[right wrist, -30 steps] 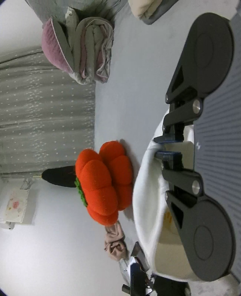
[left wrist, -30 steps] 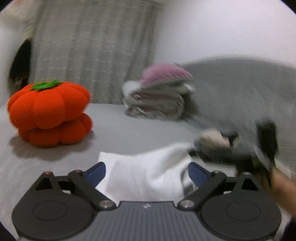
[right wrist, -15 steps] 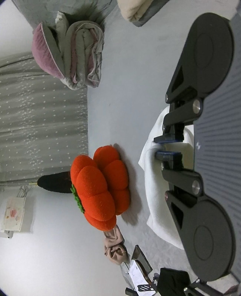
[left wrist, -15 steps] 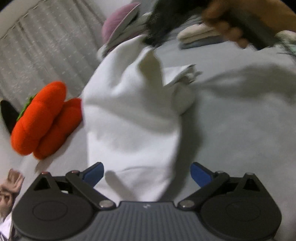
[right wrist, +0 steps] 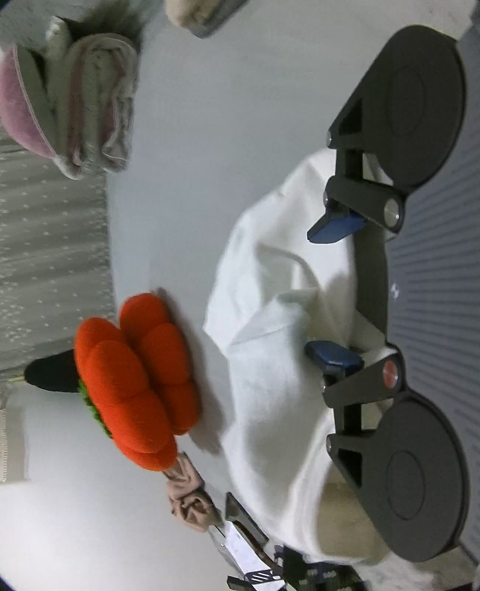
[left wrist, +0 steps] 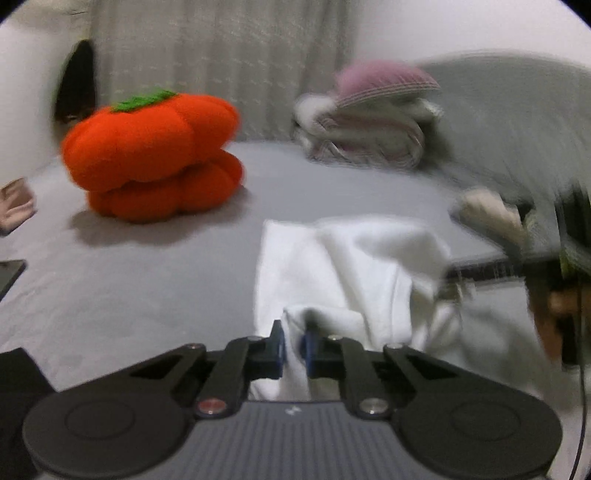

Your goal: Fold clothes

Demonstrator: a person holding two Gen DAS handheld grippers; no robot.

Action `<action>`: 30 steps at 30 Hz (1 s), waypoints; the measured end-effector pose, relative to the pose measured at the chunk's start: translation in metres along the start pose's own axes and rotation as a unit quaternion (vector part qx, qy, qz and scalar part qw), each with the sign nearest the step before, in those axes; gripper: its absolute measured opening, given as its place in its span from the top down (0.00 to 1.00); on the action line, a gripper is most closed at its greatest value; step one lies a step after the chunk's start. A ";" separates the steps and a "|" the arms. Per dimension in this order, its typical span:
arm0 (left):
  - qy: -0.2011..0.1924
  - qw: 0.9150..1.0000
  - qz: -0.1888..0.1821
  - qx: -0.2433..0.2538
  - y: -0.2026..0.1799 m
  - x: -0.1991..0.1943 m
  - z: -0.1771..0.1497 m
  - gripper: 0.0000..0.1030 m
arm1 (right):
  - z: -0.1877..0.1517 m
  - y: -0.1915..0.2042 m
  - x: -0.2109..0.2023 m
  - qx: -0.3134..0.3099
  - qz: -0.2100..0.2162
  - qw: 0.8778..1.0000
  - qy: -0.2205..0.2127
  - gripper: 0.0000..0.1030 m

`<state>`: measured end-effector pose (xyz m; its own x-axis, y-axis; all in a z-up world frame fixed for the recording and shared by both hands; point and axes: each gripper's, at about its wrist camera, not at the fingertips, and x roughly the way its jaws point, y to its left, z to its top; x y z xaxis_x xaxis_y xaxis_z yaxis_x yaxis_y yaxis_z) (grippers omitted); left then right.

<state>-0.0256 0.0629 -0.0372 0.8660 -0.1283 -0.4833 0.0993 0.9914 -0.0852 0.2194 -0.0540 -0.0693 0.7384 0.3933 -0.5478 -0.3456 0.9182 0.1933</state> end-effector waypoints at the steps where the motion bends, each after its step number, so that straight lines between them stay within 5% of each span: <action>1: -0.008 1.000 0.002 -0.018 0.007 -0.003 0.003 0.90 | -0.002 0.005 0.001 -0.013 0.006 1.000 -0.003 0.38; 7: -0.027 0.997 0.016 -0.068 0.021 -0.004 0.010 0.91 | -0.021 0.046 0.009 -0.140 0.024 0.990 -0.002 0.29; 14: -0.038 0.998 0.021 -0.055 0.017 0.000 0.015 0.92 | -0.015 0.030 0.010 -0.045 0.008 0.998 -0.032 0.29; 15: -0.042 0.997 0.020 -0.054 0.017 -0.002 0.016 0.92 | -0.016 0.025 0.013 -0.024 0.013 0.999 -0.028 0.37; 18: -0.061 0.997 0.024 -0.050 0.014 -0.009 0.021 0.92 | -0.014 0.017 0.013 0.019 0.054 0.998 -0.028 0.86; 19: -0.071 0.996 0.027 -0.050 0.014 -0.013 0.022 0.92 | -0.011 0.020 0.006 0.008 0.050 0.998 -0.044 0.92; 23: -0.126 0.990 0.032 -0.062 0.015 -0.035 0.029 0.93 | 0.004 0.033 -0.034 -0.051 0.010 0.990 -0.131 0.94; 30: -0.204 0.976 0.026 -0.076 0.015 -0.080 0.053 0.93 | 0.023 0.038 -0.126 -0.133 -0.118 0.951 -0.251 0.95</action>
<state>-0.0674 0.0897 0.0470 0.9941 -0.0257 -0.1057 0.0026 0.9770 -0.2134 0.1265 -0.0676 0.0258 0.9740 0.2123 -0.0786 -0.2215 0.9655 -0.1367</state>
